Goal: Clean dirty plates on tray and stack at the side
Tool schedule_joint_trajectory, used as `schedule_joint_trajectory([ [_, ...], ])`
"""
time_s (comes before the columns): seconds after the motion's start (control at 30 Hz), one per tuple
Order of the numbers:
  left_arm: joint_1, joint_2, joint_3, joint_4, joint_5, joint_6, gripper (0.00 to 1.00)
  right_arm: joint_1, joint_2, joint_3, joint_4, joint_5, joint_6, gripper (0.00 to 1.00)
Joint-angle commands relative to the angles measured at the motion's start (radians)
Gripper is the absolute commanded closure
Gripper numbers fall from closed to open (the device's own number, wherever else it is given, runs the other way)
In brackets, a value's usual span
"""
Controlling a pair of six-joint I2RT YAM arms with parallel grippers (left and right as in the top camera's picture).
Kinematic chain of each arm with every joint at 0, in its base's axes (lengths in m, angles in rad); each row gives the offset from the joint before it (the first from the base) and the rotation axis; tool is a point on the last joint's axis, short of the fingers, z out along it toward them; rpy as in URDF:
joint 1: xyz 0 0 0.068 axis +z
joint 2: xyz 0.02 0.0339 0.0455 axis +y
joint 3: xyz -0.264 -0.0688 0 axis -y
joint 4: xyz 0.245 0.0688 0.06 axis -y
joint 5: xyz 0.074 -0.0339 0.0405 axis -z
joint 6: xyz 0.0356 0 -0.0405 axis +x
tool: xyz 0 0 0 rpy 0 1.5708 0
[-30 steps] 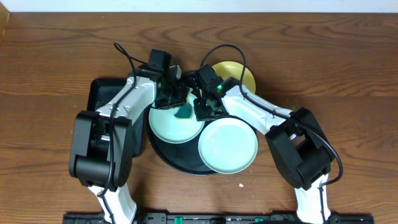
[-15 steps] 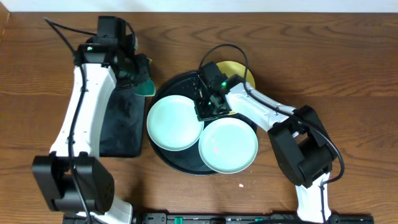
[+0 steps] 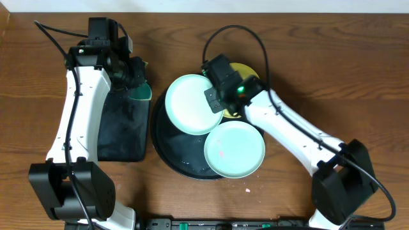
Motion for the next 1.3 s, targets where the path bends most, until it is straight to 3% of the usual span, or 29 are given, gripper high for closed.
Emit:
schedule_joint_trajectory([
  [0.0, 0.005, -0.01, 0.02, -0.001, -0.013, 0.021, 0.93, 0.09, -0.047, 0.017, 0.011, 0.36, -0.045, 0.99],
  [0.17, 0.005, -0.009, 0.019, -0.001, -0.013, 0.021, 0.93, 0.204, -0.055, 0.017, 0.047, 0.633, -0.056, 0.99],
  [0.47, 0.005, -0.009, 0.008, -0.001, -0.013, 0.021, 0.93, 0.354, -0.071, 0.017, 0.206, 0.999, -0.256, 0.99],
  [0.63, 0.005, -0.009, 0.008, 0.0, -0.013, 0.021, 0.93, 0.376, -0.098, 0.017, 0.236, 1.033, -0.298, 0.99],
  [0.73, 0.005, -0.009, 0.008, 0.0, -0.013, 0.021, 0.92, 0.372, -0.104, 0.017, 0.208, 1.019, -0.251, 0.99],
  [0.97, 0.005, -0.009, 0.008, 0.0, -0.013, 0.021, 0.93, 0.266, -0.105, 0.017, -0.033, 0.507, 0.06, 0.99],
  [1.17, 0.004, -0.009, 0.008, -0.001, -0.013, 0.021, 0.93, 0.085, -0.17, 0.017, -0.031, 0.017, 0.06, 0.99],
  [1.27, 0.004, -0.009, 0.008, 0.0, -0.013, 0.021, 0.93, -0.099, -0.272, 0.017, -0.036, -0.255, 0.035, 0.99],
])
